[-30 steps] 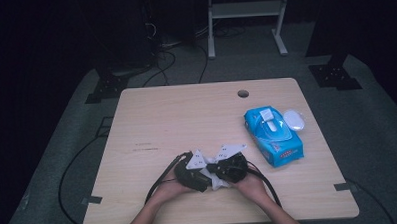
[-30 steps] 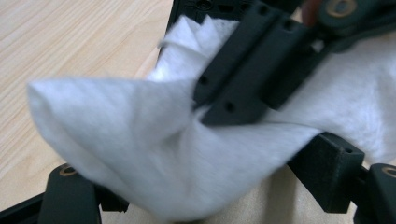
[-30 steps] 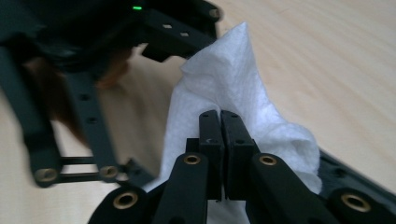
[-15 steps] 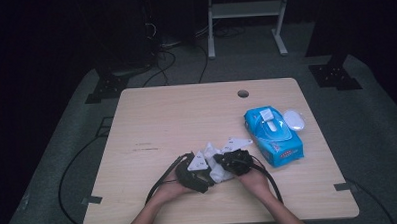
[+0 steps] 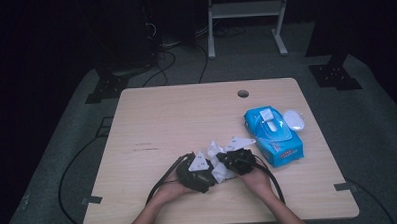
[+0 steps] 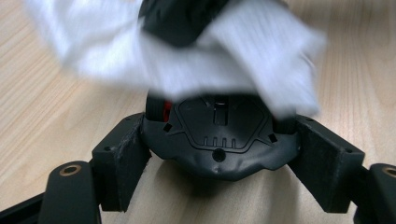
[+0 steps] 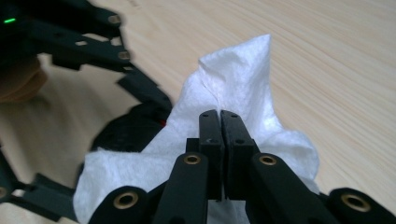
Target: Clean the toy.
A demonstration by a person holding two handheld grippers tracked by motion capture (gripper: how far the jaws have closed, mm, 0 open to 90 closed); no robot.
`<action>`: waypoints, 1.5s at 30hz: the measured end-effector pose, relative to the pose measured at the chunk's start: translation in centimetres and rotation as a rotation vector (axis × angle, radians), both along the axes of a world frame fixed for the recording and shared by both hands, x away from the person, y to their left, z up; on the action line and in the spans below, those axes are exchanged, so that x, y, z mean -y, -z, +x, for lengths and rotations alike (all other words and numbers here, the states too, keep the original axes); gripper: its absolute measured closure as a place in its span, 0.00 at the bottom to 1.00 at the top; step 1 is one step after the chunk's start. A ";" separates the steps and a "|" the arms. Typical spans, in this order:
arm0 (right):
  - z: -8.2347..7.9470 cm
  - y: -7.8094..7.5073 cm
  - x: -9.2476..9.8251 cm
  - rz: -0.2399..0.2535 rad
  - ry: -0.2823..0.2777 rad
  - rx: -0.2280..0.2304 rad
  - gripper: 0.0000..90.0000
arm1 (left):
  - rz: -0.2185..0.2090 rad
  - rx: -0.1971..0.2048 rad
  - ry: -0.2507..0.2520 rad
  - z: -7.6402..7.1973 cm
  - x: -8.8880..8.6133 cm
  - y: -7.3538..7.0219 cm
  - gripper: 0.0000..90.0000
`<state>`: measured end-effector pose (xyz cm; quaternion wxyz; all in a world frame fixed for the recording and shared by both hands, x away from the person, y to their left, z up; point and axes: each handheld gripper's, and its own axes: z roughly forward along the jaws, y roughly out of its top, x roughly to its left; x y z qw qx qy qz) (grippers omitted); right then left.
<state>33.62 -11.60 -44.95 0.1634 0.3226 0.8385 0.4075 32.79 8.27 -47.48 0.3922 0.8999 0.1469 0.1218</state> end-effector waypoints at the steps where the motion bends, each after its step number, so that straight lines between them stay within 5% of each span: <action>1: 0.2 0.0 0.4 0.017 0.019 -0.008 0.97 | 0.001 0.000 0.001 0.0 0.0 0.0 0.26; 4: -0.1 0.2 0.0 0.035 0.004 -0.017 0.97 | 0.009 0.009 0.004 0.0 0.1 0.0 0.26; 6: -0.5 0.4 -1.0 0.062 -0.074 -0.041 0.97 | 0.019 0.013 0.005 -0.1 0.2 0.0 0.26; 9: -1.1 0.4 -2.3 0.001 -0.100 0.006 0.97 | 0.037 0.026 0.007 -0.2 0.1 0.1 0.26; 18: 0.5 0.0 2.9 0.023 0.075 -0.010 0.97 | 0.010 0.005 0.007 0.1 -0.1 0.0 0.26; 21: 0.1 0.0 2.6 0.010 0.077 0.002 0.97 | 0.018 0.015 0.006 0.0 0.0 0.0 0.26; 23: -0.2 0.1 1.8 0.028 0.036 -0.012 0.97 | 0.019 0.018 0.004 0.1 0.0 0.0 0.26; 27: -0.5 0.1 1.0 -0.012 -0.007 0.022 0.97 | 0.023 0.024 0.000 0.1 -0.2 0.0 0.26; 33: 0.1 0.0 3.8 -0.003 0.101 0.015 0.97 | 0.016 0.014 -0.003 0.2 -0.4 0.0 0.26; 38: -0.5 0.1 3.1 0.025 0.037 -0.003 0.97 | 0.030 0.031 -0.009 0.2 -0.6 0.0 0.26; 41: -0.9 0.2 2.2 -0.009 0.003 0.010 0.97 | 0.029 0.028 -0.020 0.3 -0.9 0.0 0.26; 45: -0.3 0.1 3.5 -0.003 0.051 0.002 0.97 | 0.023 0.020 -0.030 0.4 -1.2 0.0 0.26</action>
